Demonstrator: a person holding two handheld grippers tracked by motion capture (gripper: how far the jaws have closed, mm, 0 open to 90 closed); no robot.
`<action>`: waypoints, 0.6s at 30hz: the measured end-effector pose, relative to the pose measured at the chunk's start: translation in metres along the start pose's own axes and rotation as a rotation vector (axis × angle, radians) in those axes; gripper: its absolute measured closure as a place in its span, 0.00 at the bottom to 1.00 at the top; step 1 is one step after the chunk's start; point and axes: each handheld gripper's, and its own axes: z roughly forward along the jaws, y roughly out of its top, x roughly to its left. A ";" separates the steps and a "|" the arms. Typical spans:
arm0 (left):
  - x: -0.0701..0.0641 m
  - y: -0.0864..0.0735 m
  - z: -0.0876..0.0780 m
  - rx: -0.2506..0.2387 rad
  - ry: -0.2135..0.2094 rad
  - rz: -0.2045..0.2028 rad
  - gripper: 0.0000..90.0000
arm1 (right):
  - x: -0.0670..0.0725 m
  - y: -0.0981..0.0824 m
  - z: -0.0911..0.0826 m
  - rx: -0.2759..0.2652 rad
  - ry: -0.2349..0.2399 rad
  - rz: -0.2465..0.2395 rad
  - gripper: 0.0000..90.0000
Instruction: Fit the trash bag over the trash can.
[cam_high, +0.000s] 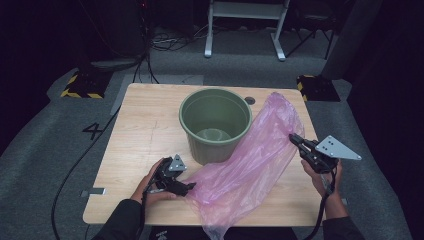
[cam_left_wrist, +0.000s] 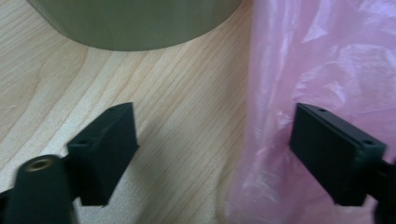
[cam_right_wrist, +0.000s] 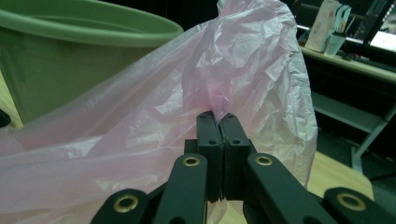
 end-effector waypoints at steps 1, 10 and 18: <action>0.000 0.000 0.000 0.002 0.001 -0.004 0.17 | 0.001 0.004 0.000 -0.010 0.004 -0.006 1.00; 0.005 0.000 -0.025 -0.072 -0.010 -0.021 0.18 | 0.007 0.024 0.008 -0.036 0.016 -0.033 1.00; 0.004 0.011 -0.056 -0.184 -0.018 -0.032 0.17 | 0.010 0.034 0.014 -0.044 0.009 -0.056 1.00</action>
